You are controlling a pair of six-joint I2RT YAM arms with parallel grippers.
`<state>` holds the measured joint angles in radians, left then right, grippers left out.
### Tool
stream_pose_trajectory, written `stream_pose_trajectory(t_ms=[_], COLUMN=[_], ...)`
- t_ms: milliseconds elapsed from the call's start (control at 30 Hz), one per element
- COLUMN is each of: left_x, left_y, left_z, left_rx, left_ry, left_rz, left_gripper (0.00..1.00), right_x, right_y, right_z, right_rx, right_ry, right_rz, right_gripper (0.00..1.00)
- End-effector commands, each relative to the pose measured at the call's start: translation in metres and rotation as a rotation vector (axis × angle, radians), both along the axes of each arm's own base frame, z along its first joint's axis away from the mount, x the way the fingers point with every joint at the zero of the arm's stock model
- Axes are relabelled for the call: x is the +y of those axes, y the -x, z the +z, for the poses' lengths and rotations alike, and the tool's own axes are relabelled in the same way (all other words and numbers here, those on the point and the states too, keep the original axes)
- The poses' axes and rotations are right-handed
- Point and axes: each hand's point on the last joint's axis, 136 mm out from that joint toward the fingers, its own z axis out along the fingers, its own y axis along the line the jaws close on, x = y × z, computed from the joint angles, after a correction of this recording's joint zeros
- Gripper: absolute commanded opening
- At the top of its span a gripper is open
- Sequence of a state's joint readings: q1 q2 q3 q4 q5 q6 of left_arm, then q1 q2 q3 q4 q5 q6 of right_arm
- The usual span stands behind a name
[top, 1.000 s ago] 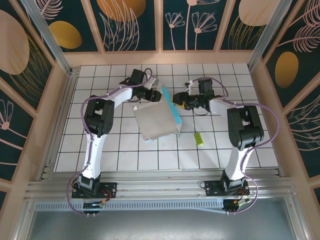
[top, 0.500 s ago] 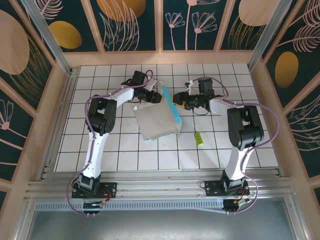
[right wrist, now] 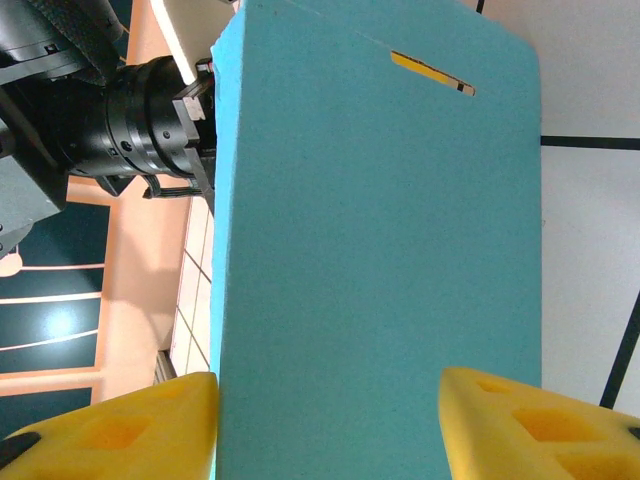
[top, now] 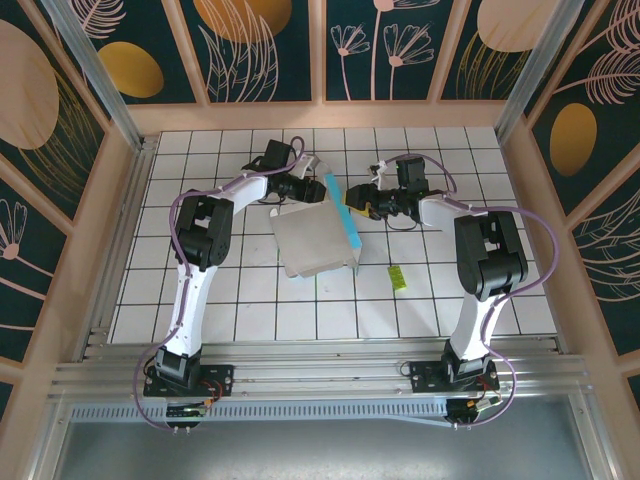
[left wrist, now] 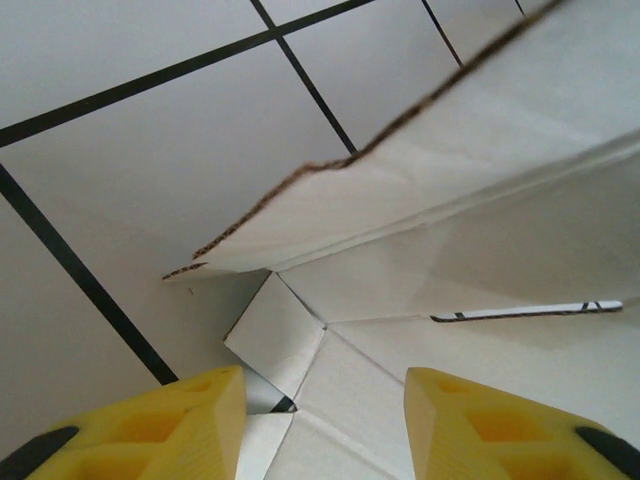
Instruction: Fold the paper box
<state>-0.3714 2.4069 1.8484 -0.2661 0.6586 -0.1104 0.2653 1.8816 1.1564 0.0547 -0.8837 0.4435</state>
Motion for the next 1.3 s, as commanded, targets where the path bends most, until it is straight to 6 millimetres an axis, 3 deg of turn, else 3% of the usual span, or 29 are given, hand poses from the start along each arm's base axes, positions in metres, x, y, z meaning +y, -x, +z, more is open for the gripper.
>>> stream_pose_trajectory(t_ms=[0, 200, 567, 867, 1000, 1167, 1267], left_x=[0.002, 0.000, -0.018, -0.017, -0.011, 0.014, 0.013], left_y=[-0.004, -0.004, -0.004, -0.003, -0.006, -0.026, -0.026], left_z=[-0.003, 0.002, -0.020, -0.018, -0.015, -0.010, -0.009], left_rx=[-0.039, -0.055, 0.006, -0.001, -0.023, -0.117, -0.126], left_ry=[-0.034, -0.026, 0.005, -0.002, -0.043, -0.187, -0.199], left_rz=[0.025, 0.011, -0.005, -0.008, 0.006, 0.132, 0.125], left_gripper=[0.48, 0.49, 0.48, 0.36, 0.38, 0.46, 0.47], right_x=[-0.005, -0.006, -0.006, -0.006, -0.006, -0.006, -0.007], right_y=[0.002, 0.003, 0.006, 0.006, 0.005, 0.007, 0.006], right_z=[-0.016, -0.017, -0.016, -0.016, -0.015, -0.016, -0.018], right_rx=[0.029, 0.031, 0.032, 0.032, 0.030, 0.030, 0.034], right_ry=[0.055, 0.056, 0.057, 0.059, 0.058, 0.061, 0.063], right_rz=[-0.027, -0.032, -0.030, -0.036, -0.036, -0.034, -0.036], right_gripper=[0.59, 0.59, 0.59, 0.59, 0.59, 0.59, 0.59])
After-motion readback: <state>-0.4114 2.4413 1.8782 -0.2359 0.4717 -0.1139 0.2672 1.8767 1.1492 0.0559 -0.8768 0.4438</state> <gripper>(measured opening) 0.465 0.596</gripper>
